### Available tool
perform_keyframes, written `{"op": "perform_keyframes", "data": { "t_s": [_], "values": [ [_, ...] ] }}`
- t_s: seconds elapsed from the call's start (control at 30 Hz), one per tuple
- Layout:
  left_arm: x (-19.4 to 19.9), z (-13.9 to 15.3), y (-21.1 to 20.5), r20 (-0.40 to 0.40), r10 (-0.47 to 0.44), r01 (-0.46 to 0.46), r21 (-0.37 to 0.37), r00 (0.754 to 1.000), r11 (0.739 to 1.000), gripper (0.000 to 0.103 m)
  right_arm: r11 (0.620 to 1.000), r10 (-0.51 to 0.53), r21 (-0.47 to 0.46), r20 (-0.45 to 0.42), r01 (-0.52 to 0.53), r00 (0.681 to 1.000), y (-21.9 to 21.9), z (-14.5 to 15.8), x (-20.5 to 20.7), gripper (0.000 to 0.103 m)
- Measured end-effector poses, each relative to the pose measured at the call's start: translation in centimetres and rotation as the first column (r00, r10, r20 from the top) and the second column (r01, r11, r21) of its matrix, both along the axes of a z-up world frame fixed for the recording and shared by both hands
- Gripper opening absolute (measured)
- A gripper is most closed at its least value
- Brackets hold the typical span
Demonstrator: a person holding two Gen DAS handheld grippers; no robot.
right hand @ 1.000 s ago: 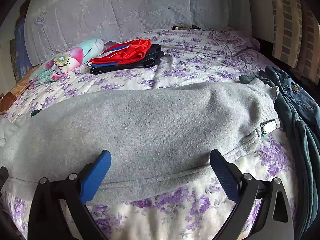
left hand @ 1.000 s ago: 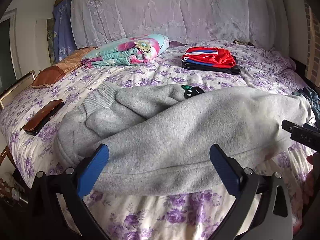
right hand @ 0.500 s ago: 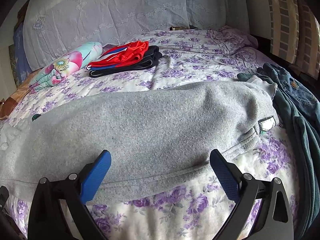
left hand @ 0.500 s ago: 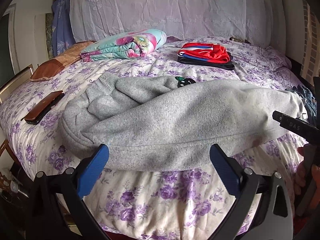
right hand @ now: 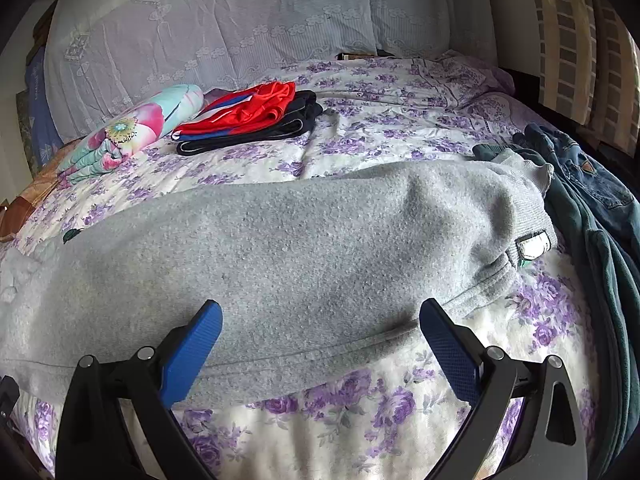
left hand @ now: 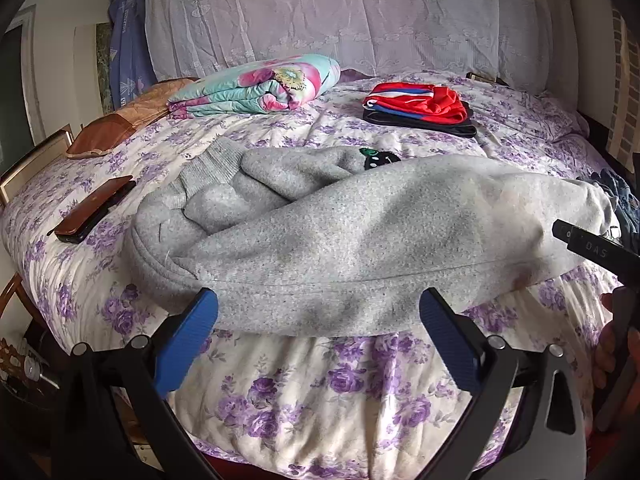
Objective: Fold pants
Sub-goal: 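Position both grippers open above the grey fleece garment's edge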
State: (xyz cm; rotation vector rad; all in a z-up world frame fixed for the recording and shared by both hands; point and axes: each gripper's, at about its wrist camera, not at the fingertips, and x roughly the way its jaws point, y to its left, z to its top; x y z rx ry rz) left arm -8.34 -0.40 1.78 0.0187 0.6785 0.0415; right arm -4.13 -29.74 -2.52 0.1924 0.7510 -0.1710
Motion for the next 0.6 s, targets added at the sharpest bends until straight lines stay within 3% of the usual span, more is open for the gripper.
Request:
{"op": "perform_keyframes", "data": {
  "t_s": [0.47, 0.6],
  "values": [
    [0.3, -0.2, 0.5, -0.003, 0.016, -0.016, 0.007, 1.0, 1.0, 0.098, 0.997, 0.063, -0.036, -0.044, -0.065, 0.997, 1.6, -0.5, -0.4, 0.099],
    [0.5, -0.3, 1.1, -0.005, 0.02, -0.02, -0.005, 1.0, 1.0, 0.098, 0.988, 0.084, -0.124, -0.032, -0.087, 0.996, 3.2, -0.3, -1.1, 0.099]
  ]
}}
